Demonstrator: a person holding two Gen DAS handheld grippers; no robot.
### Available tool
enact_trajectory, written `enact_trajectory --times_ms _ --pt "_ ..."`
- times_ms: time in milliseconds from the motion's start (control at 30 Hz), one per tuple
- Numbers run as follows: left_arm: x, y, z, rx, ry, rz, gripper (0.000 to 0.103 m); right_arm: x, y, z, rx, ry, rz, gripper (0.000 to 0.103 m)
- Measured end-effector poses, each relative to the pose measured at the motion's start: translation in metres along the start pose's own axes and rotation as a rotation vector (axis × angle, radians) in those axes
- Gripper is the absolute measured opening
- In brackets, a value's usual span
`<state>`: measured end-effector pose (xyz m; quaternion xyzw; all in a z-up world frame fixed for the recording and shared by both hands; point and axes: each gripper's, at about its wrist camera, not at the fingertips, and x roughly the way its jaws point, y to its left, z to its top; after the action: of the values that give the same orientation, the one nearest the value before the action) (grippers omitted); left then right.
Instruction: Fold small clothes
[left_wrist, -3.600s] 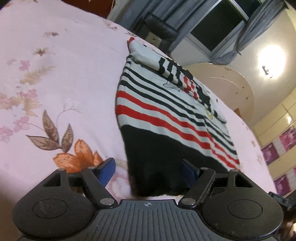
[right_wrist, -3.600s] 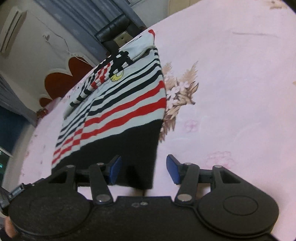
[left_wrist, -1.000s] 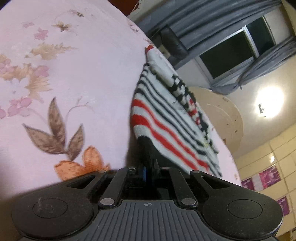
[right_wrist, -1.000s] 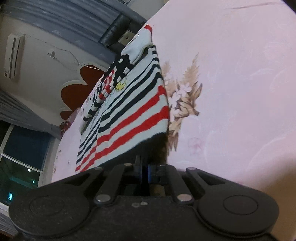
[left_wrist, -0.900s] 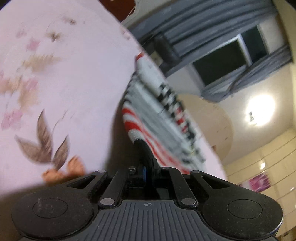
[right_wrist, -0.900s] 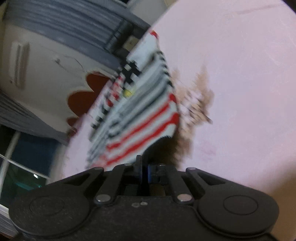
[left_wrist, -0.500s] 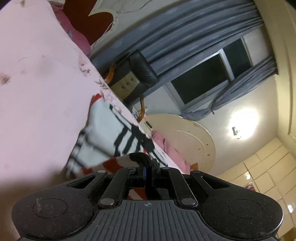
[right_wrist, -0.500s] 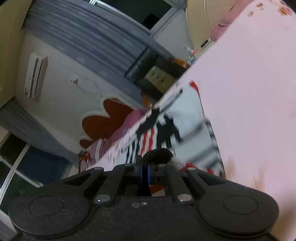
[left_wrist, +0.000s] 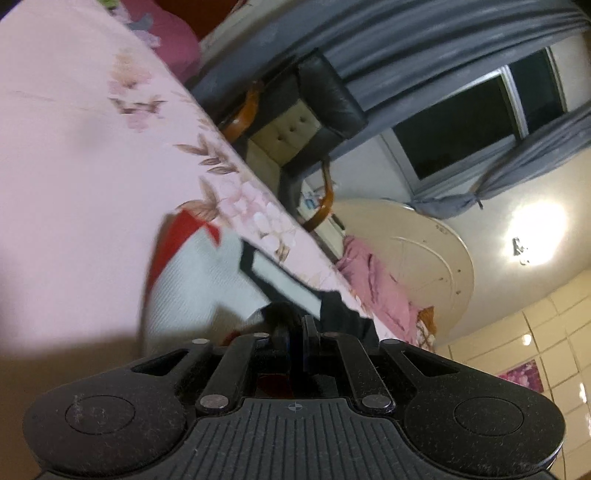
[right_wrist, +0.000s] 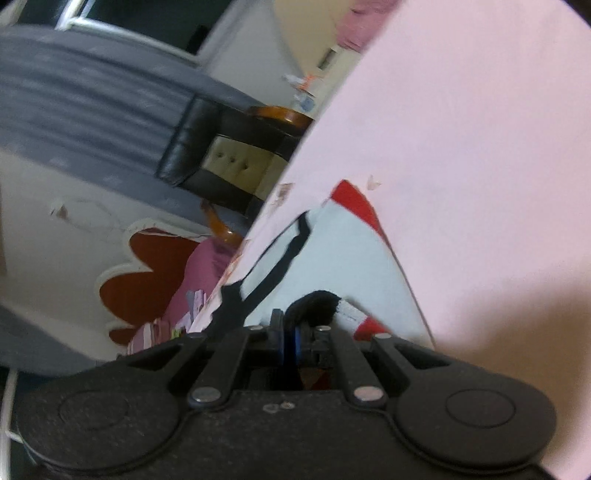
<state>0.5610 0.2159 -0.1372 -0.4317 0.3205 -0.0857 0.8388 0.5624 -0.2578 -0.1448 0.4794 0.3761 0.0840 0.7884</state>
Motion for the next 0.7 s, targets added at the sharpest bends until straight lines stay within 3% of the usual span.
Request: enact_trajectory --times_ms 67,100,133,167,200,233,267,300,400,567,633,700 --pt "0.010 0.001 0.005 0.004 -0.017 -0.029 0.009 0.017 -0.010 0.005 0.035 -0.006 -0.001 0.019" --pt "0.012 0.000 0.005 0.020 -0.035 -0.035 0.036 0.021 -0.012 0.006 0.027 -0.028 0.013 0.026" --pt "0.011 -0.003 0.004 0.050 -0.069 -0.029 0.076 0.023 -0.012 0.007 0.009 -0.050 0.024 0.029" --pt "0.011 -0.009 0.006 0.089 -0.112 -0.019 0.085 0.023 -0.009 0.007 -0.010 -0.068 0.028 0.041" --pt "0.012 -0.012 0.007 0.120 -0.127 -0.029 0.085 0.021 -0.006 0.007 -0.043 -0.095 0.024 0.064" --pt "0.015 -0.013 0.010 0.147 -0.116 -0.031 0.083 0.017 -0.002 0.006 -0.092 -0.133 0.007 0.071" --pt "0.018 -0.018 0.011 0.187 -0.104 -0.016 0.077 0.013 0.002 0.007 -0.131 -0.153 0.004 0.071" --pt "0.022 -0.025 0.012 0.251 -0.083 0.012 0.061 0.011 0.007 0.008 -0.169 -0.160 0.004 0.071" --pt "0.038 -0.039 0.010 0.407 0.006 0.091 0.037 0.007 0.022 0.008 -0.308 -0.152 -0.006 0.059" --pt "0.056 -0.055 -0.007 0.638 0.105 0.205 0.030 0.036 0.059 -0.003 -0.620 -0.067 -0.130 0.051" --pt "0.054 -0.063 -0.015 0.697 0.094 0.251 0.004 0.056 0.071 -0.013 -0.748 -0.021 -0.232 0.047" --pt "0.050 -0.066 -0.020 0.719 0.065 0.263 0.004 0.066 0.076 -0.029 -0.864 -0.012 -0.327 0.030"
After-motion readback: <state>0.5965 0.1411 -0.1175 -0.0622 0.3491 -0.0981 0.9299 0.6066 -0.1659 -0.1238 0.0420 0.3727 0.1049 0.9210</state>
